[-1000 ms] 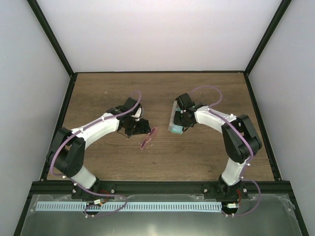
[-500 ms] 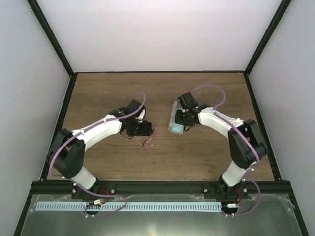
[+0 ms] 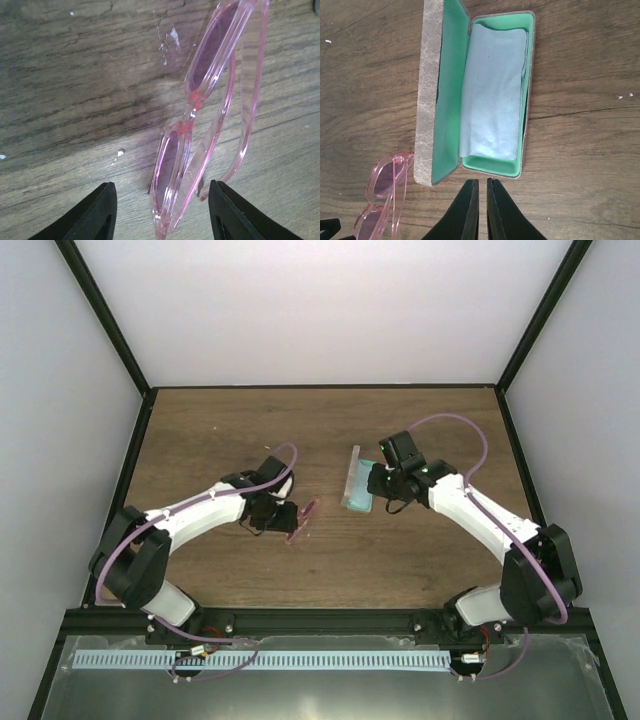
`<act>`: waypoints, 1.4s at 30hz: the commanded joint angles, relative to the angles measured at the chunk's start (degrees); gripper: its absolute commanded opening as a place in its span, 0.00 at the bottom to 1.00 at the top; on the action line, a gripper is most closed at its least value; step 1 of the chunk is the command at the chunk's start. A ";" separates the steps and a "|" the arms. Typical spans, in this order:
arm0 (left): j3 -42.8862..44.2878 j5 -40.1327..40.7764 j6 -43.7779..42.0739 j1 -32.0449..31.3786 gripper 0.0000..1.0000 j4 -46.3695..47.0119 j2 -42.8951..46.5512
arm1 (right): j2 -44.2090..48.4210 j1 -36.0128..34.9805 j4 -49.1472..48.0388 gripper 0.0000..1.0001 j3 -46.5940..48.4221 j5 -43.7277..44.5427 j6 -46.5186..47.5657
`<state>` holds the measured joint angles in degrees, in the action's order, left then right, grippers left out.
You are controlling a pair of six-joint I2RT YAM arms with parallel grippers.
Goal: Organize the sunglasses
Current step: Pick up the sunglasses from the center of the board.
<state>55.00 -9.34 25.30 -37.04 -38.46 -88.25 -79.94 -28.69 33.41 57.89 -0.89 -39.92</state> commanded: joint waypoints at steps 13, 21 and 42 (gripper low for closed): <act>-3.64 -3.01 1.41 -0.40 0.26 5.17 -3.96 | 4.59 0.39 2.30 0.06 -3.80 -0.22 -1.72; -3.54 -4.40 0.65 -0.40 0.08 4.40 -2.60 | 6.58 0.39 1.79 0.06 -5.81 -2.54 -2.26; -3.51 -24.85 8.67 -0.99 0.04 22.67 2.91 | 12.30 0.30 -7.17 0.31 -5.62 -19.51 -1.68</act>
<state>51.18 -28.42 31.44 -37.43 -22.55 -85.86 -69.76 -28.67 29.12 49.76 -15.18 -41.80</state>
